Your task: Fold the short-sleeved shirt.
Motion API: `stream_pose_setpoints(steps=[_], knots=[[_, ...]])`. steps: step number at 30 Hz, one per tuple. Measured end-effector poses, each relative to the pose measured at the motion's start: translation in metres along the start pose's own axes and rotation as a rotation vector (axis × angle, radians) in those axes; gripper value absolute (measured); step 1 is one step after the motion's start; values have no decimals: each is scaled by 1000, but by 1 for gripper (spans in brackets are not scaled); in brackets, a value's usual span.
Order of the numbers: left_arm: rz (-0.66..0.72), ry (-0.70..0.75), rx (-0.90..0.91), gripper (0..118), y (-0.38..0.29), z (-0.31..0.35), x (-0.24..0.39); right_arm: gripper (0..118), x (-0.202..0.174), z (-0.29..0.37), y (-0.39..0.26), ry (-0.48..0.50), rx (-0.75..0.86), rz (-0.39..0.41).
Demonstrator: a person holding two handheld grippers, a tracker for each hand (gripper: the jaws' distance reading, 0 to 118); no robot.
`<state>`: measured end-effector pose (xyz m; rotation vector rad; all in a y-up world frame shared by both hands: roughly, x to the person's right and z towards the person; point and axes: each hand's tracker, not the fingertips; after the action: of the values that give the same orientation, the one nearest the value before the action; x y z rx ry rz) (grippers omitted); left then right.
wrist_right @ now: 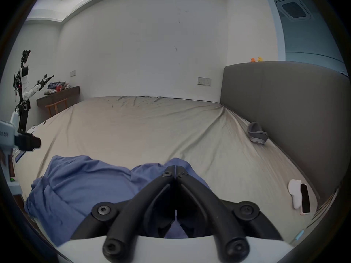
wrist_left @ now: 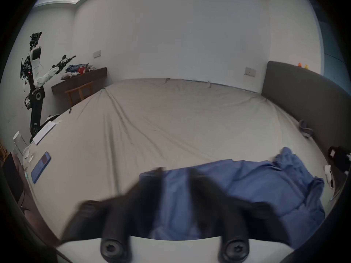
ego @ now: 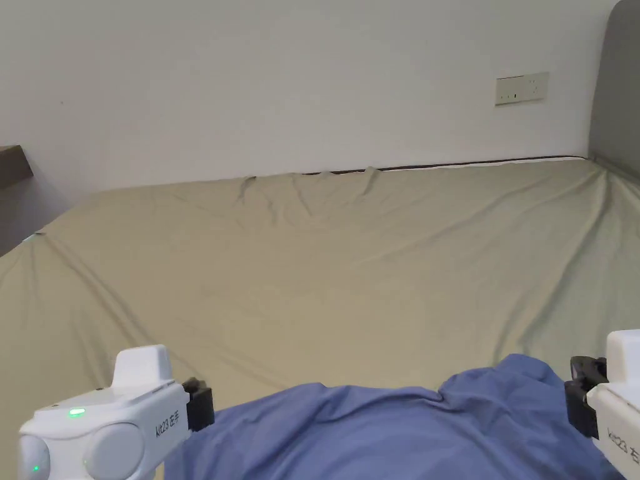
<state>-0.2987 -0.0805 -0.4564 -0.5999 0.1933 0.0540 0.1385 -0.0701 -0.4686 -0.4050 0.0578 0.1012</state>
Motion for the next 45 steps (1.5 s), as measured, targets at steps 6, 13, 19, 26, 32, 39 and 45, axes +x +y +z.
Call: stream_pose_setpoints(steps=[6, 13, 19, 26, 32, 39, 45], knots=[[-39, 55, -215, 110, -20, -93, -3, 0, 9, -44, 8, 73, -39, -75], [-70, 18, -260, 53, -31, -119, -4, 0, 17, -63, 3, 88, -70, -73], [-43, -115, -330, 3, -16, -120, 6, 16, 22, -62, 3, 91, -85, -87], [-62, -121, -299, 3, -23, -132, 15, 114, 41, -87, 4, 18, -214, -53], [-20, -139, -223, 3, -33, -126, 7, 112, 51, -146, -16, 1, -407, -39], [-23, -140, -286, 3, -5, -142, 9, 86, 43, -199, -35, 38, -482, 0], [3, -185, -297, 3, 21, -147, 7, 7, 50, -182, -20, 118, -416, -53]])
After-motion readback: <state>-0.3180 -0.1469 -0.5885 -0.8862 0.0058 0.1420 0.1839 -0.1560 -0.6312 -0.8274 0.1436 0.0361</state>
